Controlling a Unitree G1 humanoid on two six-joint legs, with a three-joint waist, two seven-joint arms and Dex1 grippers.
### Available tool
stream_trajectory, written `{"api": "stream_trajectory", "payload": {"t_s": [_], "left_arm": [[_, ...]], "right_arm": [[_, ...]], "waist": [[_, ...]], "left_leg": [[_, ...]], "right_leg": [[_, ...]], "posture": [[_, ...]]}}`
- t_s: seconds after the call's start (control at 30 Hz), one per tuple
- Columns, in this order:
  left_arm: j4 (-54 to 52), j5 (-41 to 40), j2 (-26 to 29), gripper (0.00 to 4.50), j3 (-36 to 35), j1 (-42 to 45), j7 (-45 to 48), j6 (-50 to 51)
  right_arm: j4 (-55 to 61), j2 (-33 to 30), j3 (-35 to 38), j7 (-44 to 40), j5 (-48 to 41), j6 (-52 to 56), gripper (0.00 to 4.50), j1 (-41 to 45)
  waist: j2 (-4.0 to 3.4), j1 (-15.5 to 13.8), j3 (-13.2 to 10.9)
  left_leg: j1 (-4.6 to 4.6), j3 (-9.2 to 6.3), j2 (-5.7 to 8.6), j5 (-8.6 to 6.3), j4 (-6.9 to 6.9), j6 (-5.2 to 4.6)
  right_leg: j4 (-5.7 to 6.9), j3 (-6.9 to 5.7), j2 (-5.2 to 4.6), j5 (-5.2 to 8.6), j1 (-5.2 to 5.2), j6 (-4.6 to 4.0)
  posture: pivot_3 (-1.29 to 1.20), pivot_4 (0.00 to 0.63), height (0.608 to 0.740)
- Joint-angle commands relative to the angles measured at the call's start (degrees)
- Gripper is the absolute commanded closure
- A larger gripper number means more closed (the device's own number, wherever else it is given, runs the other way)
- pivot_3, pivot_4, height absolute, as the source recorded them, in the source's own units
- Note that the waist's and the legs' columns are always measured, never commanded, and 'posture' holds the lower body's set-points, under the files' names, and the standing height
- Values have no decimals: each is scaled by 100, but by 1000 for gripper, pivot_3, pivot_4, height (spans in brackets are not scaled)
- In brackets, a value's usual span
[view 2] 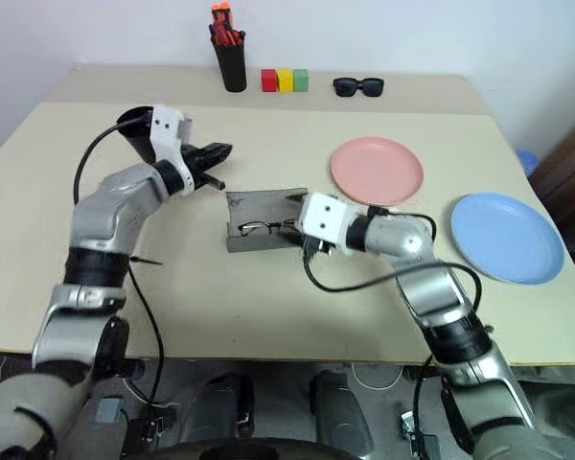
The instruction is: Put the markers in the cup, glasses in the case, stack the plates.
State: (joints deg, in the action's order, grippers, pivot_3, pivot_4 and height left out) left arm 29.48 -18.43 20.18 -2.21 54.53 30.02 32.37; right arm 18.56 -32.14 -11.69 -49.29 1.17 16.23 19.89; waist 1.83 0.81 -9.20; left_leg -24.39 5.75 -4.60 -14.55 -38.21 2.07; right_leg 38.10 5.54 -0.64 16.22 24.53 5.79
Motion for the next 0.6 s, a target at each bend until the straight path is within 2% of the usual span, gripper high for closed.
{"api": "stream_trajectory", "payload": {"t_s": [0.03,0.17,0.3,0.43,0.6], "left_arm": [[1221,376,-59,4428,278,763,331,22],[2594,663,-224,4428,327,1329,557,-467],[3225,932,-307,4428,445,1491,987,-744],[3418,1159,-301,4428,535,1466,1386,-858],[3084,1236,-273,4428,616,1240,2145,-918]], "right_arm": [[741,-166,390,162,-198,311,1507,-627],[1261,-17,792,591,-373,740,1507,-1473],[1566,397,1197,1193,-584,1241,1507,-2006],[1630,503,1301,1473,-612,1318,1507,-2282],[1553,501,1233,1635,-637,1266,1507,-2277]], "waist": [[-1,27,-1],[-1,33,-1],[0,11,-1],[2,-4,-2],[2,-4,-2]], "left_leg": [[2,2,0,0,2,0],[3,-1,0,0,5,0],[1,0,0,0,4,0],[-2,0,2,0,3,0],[-2,-1,3,0,3,0]], "right_leg": [[1,3,1,0,2,0],[1,3,5,2,2,0],[3,6,5,2,5,0],[1,6,3,2,5,0],[1,6,2,2,4,-1]], "posture": [[0,150,722],[0,150,722],[0,150,722],[0,150,722],[0,150,722]]}}
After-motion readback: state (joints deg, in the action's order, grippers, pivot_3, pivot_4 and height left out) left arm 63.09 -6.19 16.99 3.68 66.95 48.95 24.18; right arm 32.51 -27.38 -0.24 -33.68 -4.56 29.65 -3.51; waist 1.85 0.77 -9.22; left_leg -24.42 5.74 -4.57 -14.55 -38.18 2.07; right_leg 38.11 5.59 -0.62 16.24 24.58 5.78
